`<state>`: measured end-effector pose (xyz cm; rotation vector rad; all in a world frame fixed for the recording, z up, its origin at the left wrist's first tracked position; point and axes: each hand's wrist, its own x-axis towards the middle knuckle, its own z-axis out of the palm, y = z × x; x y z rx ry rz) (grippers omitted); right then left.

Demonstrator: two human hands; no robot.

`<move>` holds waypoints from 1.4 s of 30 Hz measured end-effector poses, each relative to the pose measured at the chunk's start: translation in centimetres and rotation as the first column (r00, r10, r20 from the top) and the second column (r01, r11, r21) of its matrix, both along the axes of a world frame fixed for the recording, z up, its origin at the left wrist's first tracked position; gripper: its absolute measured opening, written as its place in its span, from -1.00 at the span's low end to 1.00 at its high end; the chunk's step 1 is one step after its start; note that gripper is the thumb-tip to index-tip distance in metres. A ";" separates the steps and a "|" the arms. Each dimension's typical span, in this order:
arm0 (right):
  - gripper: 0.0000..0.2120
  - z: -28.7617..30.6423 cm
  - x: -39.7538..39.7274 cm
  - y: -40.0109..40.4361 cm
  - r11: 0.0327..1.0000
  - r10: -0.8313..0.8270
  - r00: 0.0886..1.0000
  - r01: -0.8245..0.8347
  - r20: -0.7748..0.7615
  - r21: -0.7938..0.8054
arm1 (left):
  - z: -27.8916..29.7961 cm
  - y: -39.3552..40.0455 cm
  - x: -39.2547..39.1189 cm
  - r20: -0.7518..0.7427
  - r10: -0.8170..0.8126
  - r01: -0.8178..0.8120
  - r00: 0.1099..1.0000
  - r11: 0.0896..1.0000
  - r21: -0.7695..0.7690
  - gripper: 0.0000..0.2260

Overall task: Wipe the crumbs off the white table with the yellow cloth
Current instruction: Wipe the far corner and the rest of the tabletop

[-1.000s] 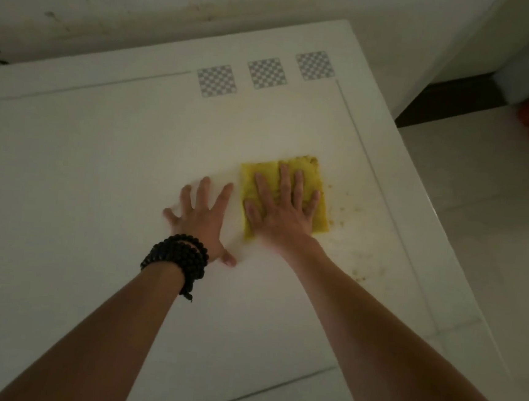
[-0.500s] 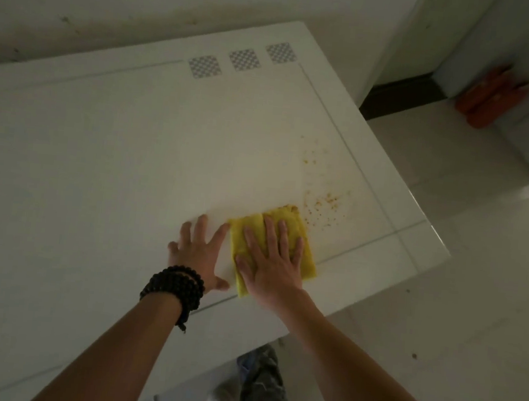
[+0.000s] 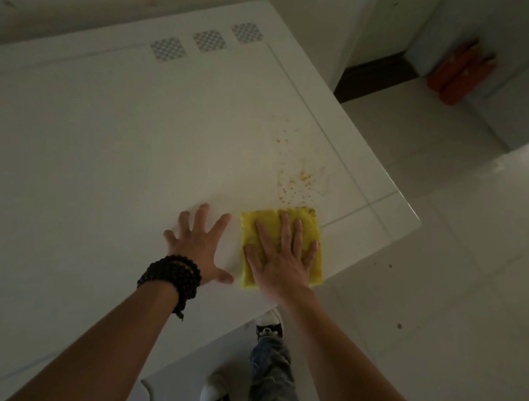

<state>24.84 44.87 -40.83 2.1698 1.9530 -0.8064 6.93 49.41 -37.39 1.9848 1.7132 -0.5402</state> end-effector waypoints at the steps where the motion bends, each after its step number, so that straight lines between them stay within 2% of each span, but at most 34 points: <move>1: -0.37 -0.1 0.2 0.5 1.000 -0.008 1.000 0.008 -0.009 0.001 | -0.1 0.2 -0.1 0.012 0.002 -0.002 1.000 1.000 0.015 0.07; 4: -0.39 -0.2 1.3 3.1 1.000 -0.022 1.000 0.022 -0.005 0.018 | -0.5 2.2 0.1 0.091 0.014 -0.023 0.996 0.995 0.099 -0.15; 6: -0.40 -0.4 1.9 5.5 0.999 -0.021 1.000 0.021 0.004 0.031 | -0.7 4.5 0.3 0.112 0.033 -0.049 0.993 0.989 0.137 -0.18; 15: -0.40 -0.2 3.3 18.2 0.998 0.044 0.999 -0.044 -0.010 0.048 | -1.1 16.0 2.6 0.069 0.105 -0.112 0.992 0.987 0.117 0.05; 22: -0.39 -0.7 3.5 28.6 0.985 0.163 0.987 -0.163 0.009 0.057 | -1.7 22.0 4.1 -0.035 0.144 -0.142 0.989 0.988 0.051 0.21; 25: -0.39 -0.6 3.6 28.7 0.977 0.211 0.977 -0.211 -0.014 0.044 | -1.7 22.3 4.0 -0.059 0.166 -0.163 0.984 0.986 0.040 0.21; 30: -0.39 -0.7 5.5 22.0 0.970 0.244 0.970 -0.243 0.014 -0.002 | -1.5 21.6 4.8 -0.066 0.186 -0.185 0.980 0.983 0.014 0.22; 38: -0.40 -0.1 5.6 31.1 0.957 0.286 0.958 -0.287 0.033 0.033 | -0.9 22.0 5.6 -0.026 0.206 -0.206 0.978 0.978 0.009 0.19; 42: -0.39 -0.2 6.6 30.6 0.949 0.315 0.949 -0.315 0.023 0.013 | -0.4 21.8 5.6 -0.059 0.188 -0.191 0.980 0.979 -0.065 0.17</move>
